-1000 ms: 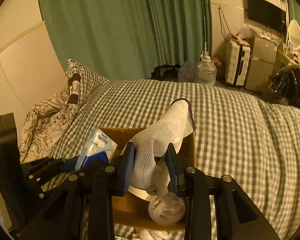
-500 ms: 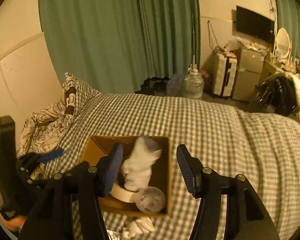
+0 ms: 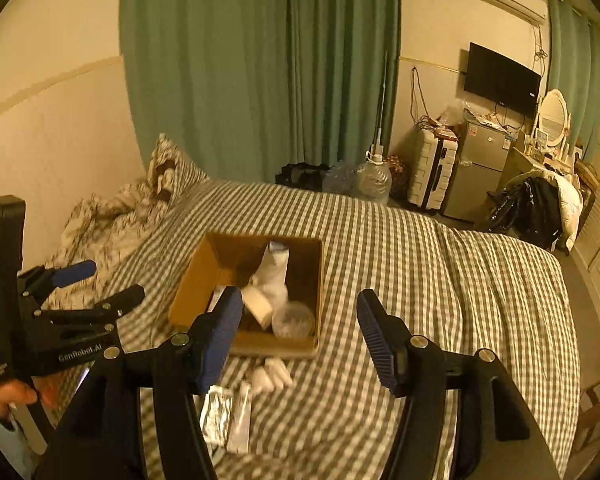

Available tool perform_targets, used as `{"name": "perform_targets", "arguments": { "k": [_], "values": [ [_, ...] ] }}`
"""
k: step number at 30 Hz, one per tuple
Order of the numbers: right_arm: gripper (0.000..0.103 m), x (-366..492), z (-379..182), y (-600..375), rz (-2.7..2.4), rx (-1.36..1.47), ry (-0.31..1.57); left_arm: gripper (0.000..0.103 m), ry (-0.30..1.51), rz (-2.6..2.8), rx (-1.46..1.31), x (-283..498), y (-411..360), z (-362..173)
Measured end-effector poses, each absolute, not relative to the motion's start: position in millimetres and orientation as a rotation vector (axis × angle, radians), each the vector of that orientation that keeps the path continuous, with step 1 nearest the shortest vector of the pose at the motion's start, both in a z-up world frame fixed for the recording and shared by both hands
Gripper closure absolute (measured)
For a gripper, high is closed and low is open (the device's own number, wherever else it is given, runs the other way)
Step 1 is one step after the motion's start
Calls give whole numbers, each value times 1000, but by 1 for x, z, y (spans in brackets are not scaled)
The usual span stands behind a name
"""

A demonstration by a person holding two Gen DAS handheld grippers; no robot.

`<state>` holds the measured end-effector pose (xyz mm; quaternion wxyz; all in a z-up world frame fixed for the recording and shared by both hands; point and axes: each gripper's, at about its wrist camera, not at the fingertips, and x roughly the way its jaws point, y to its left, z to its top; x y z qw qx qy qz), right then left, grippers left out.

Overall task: Organize objects
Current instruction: 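Grasp the silver blister pack with the left gripper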

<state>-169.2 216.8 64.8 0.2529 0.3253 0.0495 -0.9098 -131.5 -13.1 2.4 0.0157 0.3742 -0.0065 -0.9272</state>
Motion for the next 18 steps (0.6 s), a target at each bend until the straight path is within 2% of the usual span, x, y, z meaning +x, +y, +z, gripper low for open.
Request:
{"name": "perform_targets", "arguments": {
  "k": [9,18],
  "values": [
    [43,-138,-9,222,-2446,1004,142,18,27,-2807,1229,-102,-14,-65],
    [43,-162,-106,193,-2359,1234,133,18,-42,-2720,1450,-113,4,-148]
  ]
}}
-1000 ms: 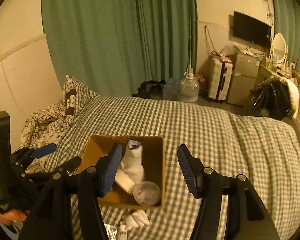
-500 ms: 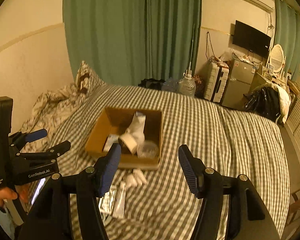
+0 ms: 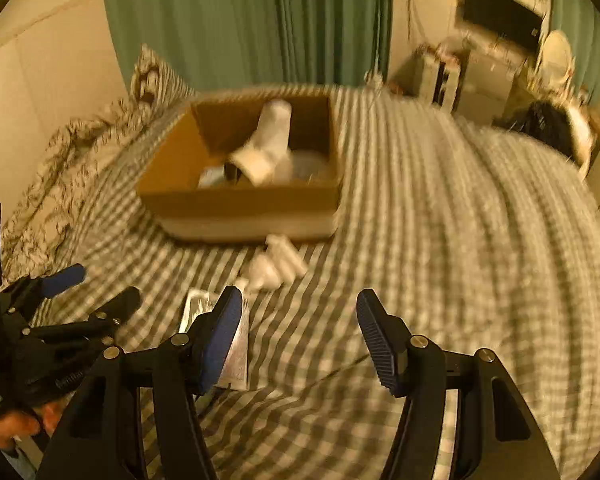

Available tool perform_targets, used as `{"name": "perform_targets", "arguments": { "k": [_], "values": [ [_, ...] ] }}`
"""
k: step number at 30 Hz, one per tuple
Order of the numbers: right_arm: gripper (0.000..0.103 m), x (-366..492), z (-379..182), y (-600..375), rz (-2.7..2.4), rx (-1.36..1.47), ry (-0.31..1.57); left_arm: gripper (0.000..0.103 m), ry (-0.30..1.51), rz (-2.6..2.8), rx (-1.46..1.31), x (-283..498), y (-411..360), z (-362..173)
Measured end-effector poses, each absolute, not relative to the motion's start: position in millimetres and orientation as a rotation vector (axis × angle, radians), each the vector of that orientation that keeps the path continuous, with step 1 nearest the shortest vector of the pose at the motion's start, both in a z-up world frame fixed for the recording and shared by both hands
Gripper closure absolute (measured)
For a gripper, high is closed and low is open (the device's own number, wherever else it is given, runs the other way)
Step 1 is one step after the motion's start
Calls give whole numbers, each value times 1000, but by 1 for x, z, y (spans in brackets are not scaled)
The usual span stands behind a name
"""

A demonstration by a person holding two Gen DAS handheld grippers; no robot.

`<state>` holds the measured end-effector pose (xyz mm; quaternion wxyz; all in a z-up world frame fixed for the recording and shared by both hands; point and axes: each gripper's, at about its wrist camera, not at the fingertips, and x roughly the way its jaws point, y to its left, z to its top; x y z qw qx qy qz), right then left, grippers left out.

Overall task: Organize objects
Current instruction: 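Grasp the silver blister pack with the left gripper, then grasp the white tube with the right gripper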

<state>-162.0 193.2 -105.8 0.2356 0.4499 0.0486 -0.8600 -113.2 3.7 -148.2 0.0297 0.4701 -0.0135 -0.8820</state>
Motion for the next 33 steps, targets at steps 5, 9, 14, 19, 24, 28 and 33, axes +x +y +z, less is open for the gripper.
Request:
{"name": "perform_targets", "arguments": {
  "k": [5,9,14,19,24,28,33],
  "values": [
    [43,-176,-129,201,-2313,1347,50,19,-77,-2665,1606,-127,17,-182],
    [43,-181,-132,205,-2302,1376,7,27,-108,-2650,1762,-138,33,-204],
    [43,-185,-139,198,-2292,1415,38,63,-90,-2738,1867,-139,50,-209],
    [43,-187,-145,196,-2295,1451,53,77,-46,-2777,1812,-127,45,-196],
    [43,-184,-145,189,-2292,1456,94,86,52,-2793,1747,-112,26,-175],
    [43,-182,-151,172,-2241,1463,131,90,66,-2812,1663,-115,8,-150],
    [43,-185,-167,147,-2168,1504,194,96,-11,-2793,1565,-118,-6,-134]
  ]
}}
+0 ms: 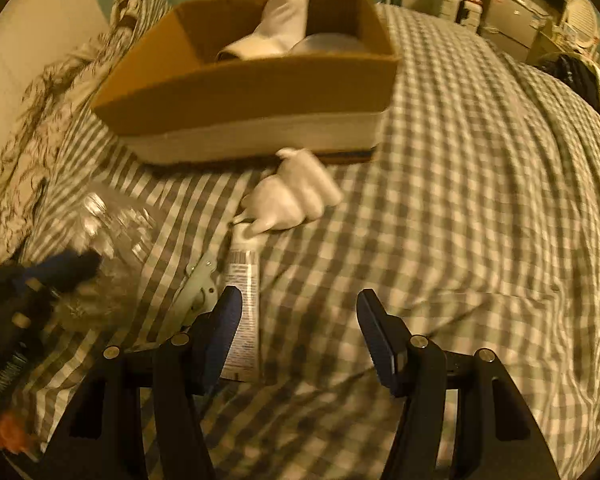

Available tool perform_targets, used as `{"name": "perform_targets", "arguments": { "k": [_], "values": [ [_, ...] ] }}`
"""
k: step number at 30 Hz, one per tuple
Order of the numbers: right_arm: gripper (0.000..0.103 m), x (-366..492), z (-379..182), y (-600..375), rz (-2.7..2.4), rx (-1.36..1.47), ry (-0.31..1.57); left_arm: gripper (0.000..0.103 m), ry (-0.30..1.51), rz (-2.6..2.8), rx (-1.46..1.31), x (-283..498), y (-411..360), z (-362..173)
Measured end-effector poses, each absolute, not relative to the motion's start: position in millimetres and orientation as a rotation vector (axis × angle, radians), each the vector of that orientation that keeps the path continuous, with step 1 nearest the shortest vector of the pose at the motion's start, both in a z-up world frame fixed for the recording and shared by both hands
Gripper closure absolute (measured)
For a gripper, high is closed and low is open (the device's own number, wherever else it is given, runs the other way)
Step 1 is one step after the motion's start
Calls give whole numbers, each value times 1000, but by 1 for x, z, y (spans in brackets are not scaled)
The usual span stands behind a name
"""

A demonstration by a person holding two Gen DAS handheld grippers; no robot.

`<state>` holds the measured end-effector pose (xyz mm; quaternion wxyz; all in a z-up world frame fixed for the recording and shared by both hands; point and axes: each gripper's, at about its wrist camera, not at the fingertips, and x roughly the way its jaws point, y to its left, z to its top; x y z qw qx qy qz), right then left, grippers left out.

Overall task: Organize objects
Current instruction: 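Grasp the white tube with the right gripper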

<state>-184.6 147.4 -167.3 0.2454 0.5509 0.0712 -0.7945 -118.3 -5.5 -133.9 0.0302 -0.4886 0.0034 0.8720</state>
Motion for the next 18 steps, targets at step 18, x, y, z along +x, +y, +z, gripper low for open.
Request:
{"name": "perform_targets", "arguments": {
  "k": [18],
  "values": [
    [66,-187,-205,107,-2095,1601,420,96,51,2728,-1525,-112,-12,-130]
  ]
}}
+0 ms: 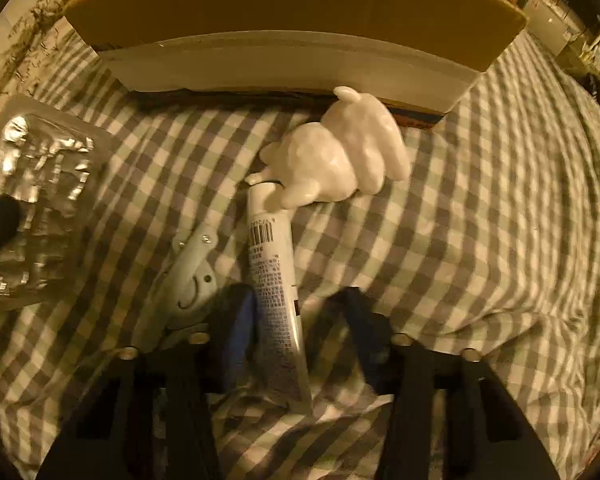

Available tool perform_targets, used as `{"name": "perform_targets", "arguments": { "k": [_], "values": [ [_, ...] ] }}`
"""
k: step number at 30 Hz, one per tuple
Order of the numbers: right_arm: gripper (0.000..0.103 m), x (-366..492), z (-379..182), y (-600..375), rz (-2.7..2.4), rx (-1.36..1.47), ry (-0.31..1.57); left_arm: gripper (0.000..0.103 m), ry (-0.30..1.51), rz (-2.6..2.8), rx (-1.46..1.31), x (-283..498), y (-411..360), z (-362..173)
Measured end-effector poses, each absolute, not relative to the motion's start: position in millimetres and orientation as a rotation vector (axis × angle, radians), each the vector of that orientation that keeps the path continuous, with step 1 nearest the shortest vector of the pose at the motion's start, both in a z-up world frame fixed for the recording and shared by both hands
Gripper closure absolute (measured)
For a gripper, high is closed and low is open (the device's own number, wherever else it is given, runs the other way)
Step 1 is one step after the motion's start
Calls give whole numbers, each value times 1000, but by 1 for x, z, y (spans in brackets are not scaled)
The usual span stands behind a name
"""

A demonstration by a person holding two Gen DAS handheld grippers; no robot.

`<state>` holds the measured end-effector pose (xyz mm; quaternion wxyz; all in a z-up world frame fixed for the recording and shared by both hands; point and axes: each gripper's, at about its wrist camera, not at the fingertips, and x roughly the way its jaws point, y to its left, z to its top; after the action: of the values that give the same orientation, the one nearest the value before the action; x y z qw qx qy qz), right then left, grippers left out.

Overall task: Organize objects
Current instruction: 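Grasp the white tube with the right gripper, then lower the blister pack and white tube into the cardboard box and release both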

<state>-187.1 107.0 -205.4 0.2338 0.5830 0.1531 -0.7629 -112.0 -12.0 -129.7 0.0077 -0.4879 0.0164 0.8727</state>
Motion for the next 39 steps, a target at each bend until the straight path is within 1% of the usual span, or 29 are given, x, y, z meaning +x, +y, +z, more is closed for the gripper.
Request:
{"name": "perform_targets", "arguments": {
  "k": [1,5,7,12,17,23,29,34,39],
  "values": [
    [74,-185,-205,108,-2102,1595,421,96,53,2732,-1524,-110,-12,-128],
    [85,-177,-198,112,-2133,1574,387,96,65,2759,-1503,-102,-15,-116],
    [87,-169,-191,114,-2161,1548,385,96,68,2770,-1483,-97,-15,-109],
    [88,-145,-165,122,-2253,1442,351,96,68,2794,-1434,-82,-10,-93],
    [88,-119,-136,133,-2293,1356,234,96,84,2807,-1406,-74,-3,-82],
    [88,-113,-108,150,-2291,1264,131,96,78,2830,-1369,-68,5,-68],
    [88,-111,-76,170,-2302,1168,86,96,87,2855,-1264,-69,17,-42],
    [88,-115,-46,179,-2308,1115,92,96,92,2839,-1227,-84,24,-21],
    [88,-136,1,185,-2354,1029,148,96,64,2837,-1189,-116,22,2]
  ]
}}
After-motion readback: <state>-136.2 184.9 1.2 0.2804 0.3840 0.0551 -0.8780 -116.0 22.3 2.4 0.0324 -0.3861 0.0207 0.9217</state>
